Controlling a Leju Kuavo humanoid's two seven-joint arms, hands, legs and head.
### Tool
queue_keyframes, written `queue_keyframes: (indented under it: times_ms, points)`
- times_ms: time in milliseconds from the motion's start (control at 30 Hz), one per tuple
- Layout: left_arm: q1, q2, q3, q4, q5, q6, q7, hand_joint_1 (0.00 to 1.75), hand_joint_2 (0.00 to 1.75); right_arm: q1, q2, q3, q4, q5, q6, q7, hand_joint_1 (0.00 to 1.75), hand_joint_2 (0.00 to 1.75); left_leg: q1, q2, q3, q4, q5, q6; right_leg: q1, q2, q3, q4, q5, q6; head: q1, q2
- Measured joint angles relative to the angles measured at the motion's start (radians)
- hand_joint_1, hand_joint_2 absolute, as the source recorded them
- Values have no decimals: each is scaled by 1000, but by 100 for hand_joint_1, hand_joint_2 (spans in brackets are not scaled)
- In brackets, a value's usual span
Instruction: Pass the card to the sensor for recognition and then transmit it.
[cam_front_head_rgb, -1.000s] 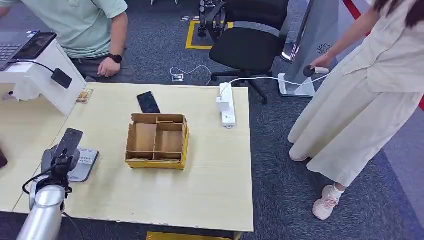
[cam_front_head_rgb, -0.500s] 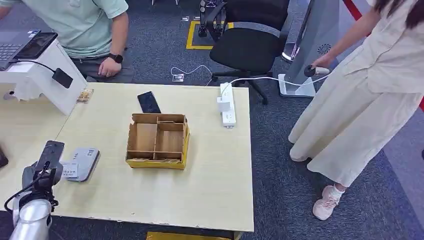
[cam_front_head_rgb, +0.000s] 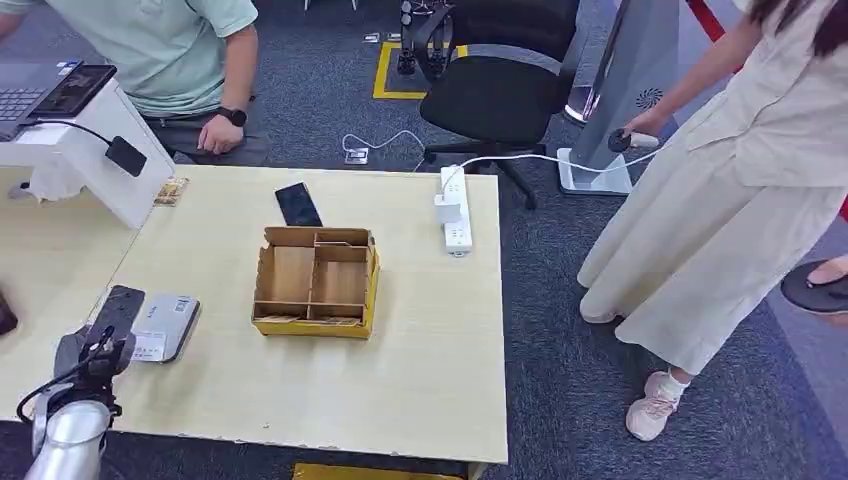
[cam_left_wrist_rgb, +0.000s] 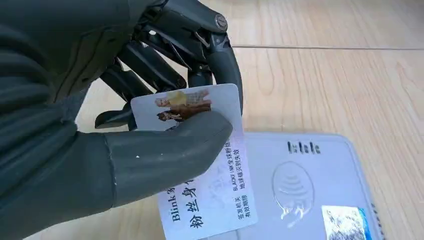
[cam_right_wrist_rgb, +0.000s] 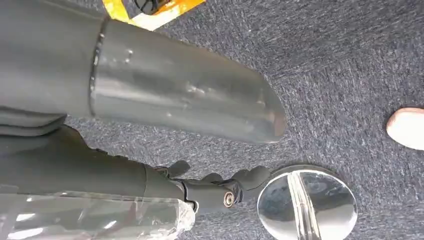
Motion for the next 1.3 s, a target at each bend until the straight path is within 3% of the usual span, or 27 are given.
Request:
queue_keyframes:
  times_ms: [567, 733, 967, 1300]
  points:
    - [-63, -32, -48, 95, -17, -2, -25, 175, 175, -4, -1, -8, 0, -27, -7, -11, 0, 0, 0, 0, 0, 0, 0, 0, 0, 1, 0, 0, 0, 0, 0, 0]
    - [-68, -29, -48, 95, 60, -8, -51, 175, 175, -4, -5, -12, 0, -37, -7, -15, 0, 0, 0, 0, 0, 0, 0, 0, 0, 1, 0, 0, 0, 0, 0, 0]
    - [-66, -17, -48, -5, 199, -22, -139, 175, 175, -3, -8, -18, 0, -55, -4, -24, 0, 0, 0, 0, 0, 0, 0, 0, 0, 1, 0, 0, 0, 0, 0, 0]
    - [-115, 5, -60, -118, 198, -40, -175, 175, 175, -10, -11, -18, 0, -50, 5, -22, 0, 0, 0, 0, 0, 0, 0, 0, 0, 0, 0, 0, 0, 0, 0, 0]
